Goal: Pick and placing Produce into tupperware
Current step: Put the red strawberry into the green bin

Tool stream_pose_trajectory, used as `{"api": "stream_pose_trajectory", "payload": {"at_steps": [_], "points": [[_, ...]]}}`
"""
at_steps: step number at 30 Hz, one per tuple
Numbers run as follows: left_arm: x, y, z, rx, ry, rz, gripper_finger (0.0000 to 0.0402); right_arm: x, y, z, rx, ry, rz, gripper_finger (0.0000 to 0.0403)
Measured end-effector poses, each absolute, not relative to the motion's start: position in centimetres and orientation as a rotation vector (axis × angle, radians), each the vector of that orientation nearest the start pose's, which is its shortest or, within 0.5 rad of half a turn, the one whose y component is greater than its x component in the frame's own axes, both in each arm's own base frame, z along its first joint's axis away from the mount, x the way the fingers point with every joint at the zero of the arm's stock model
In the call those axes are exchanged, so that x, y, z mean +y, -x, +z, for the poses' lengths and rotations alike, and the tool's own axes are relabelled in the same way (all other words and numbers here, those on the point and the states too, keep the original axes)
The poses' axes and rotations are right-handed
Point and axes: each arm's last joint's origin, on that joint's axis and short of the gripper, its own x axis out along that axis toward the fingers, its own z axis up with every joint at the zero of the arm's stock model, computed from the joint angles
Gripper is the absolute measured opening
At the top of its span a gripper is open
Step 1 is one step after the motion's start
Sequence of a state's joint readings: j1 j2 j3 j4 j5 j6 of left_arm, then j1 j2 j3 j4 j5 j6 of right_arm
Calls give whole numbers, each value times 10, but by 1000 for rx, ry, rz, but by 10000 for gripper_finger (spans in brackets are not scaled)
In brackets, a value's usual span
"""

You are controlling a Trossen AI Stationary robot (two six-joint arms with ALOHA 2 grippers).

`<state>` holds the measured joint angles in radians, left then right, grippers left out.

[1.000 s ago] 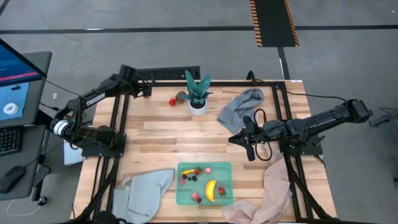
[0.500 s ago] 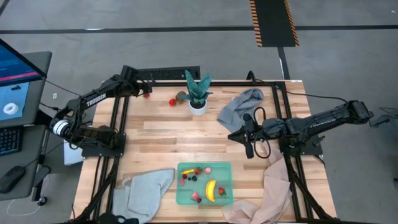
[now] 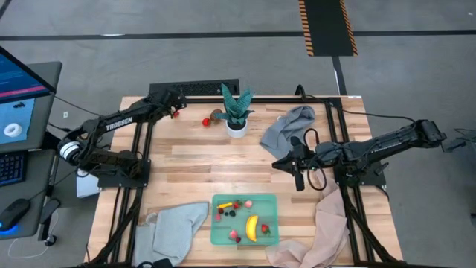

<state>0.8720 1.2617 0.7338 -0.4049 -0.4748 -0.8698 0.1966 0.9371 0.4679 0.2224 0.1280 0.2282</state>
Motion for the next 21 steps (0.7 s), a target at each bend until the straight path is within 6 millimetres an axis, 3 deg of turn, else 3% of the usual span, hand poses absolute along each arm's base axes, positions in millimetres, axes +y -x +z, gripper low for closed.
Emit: {"api": "stream_pose_trajectory", "payload": {"at_steps": [4,12,21], "points": [[186,-152,203,373,891,1604,275,39,-199,236,247,-186,57,59],[188,-180,170,436,881,1611,275,46,-198,238,225,-187,94,59],[186,-177,143,323,867,1923,275,58,-195,240,214,-184,155,59]]}}
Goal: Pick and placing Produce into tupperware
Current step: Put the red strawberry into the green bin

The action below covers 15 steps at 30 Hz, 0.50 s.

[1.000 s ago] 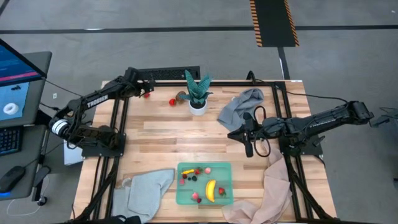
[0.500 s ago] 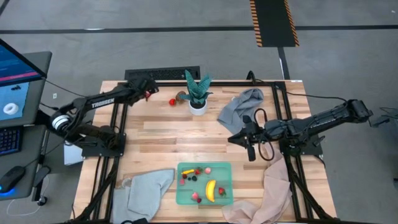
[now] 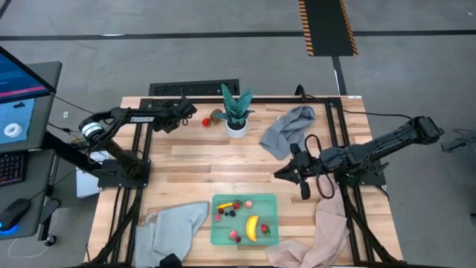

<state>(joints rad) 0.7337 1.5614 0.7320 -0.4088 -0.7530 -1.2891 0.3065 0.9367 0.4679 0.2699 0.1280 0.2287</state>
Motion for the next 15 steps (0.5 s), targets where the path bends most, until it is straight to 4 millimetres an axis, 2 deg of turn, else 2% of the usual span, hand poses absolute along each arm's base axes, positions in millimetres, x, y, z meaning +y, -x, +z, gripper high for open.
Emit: {"api": "stream_pose_trajectory", "payload": {"at_steps": [8,15], "points": [[190,-176,142,237,834,1978,275,64,-194,240,217,-180,186,59],[192,-176,143,250,788,1983,275,69,-192,240,219,-178,212,59]]}}
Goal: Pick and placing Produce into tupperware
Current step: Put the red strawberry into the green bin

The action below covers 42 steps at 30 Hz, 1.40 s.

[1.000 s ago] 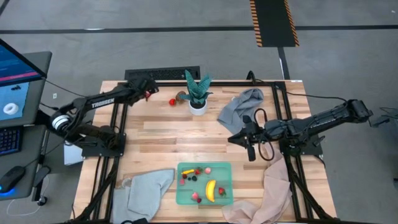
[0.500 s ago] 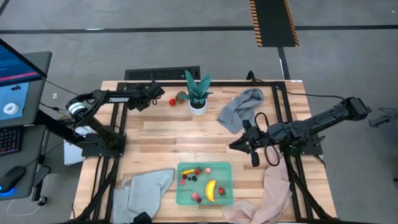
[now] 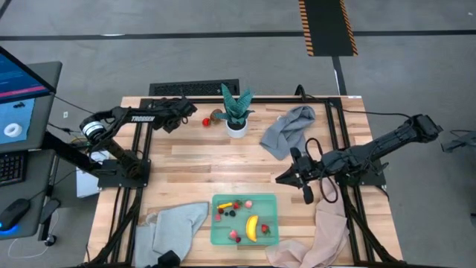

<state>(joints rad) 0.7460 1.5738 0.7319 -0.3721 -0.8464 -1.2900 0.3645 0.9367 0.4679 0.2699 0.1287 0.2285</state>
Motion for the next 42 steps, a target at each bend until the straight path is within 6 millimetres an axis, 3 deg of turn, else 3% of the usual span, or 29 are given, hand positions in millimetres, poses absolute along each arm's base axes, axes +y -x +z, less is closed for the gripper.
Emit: {"api": "stream_pose_trajectory", "payload": {"at_steps": [3,8,19,29,42], "points": [[192,-175,143,240,806,1986,275,73,-191,240,221,-182,229,59],[197,-174,137,100,1000,1930,275,80,-188,240,225,-179,265,59],[198,-163,128,71,1031,1952,269,84,-186,240,225,-176,291,59],[206,-157,128,104,1077,1922,189,84,-186,241,211,-155,293,59],[208,-156,129,102,1043,1924,121,84,-186,241,212,-153,294,59]]}}
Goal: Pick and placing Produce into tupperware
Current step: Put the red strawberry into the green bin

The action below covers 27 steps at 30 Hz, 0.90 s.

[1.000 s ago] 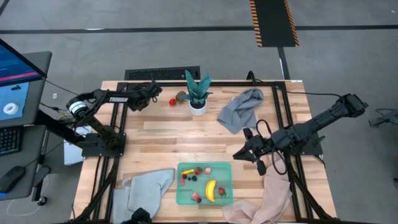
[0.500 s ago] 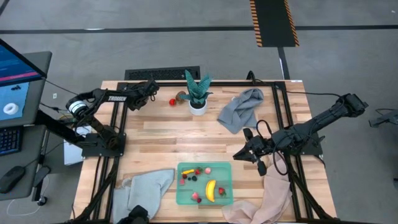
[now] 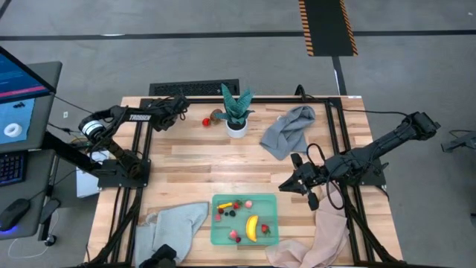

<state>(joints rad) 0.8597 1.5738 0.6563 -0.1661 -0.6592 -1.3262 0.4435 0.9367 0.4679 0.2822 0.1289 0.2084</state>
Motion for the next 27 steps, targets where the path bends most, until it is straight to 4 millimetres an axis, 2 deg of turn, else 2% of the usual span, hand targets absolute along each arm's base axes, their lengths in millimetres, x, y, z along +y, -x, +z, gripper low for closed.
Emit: {"api": "stream_pose_trajectory", "payload": {"at_steps": [13,27], "points": [[209,-155,130,113,978,1949,8,84,-186,241,211,-146,294,59],[204,-160,129,220,889,1898,0,84,-186,240,219,-144,293,59]]}}
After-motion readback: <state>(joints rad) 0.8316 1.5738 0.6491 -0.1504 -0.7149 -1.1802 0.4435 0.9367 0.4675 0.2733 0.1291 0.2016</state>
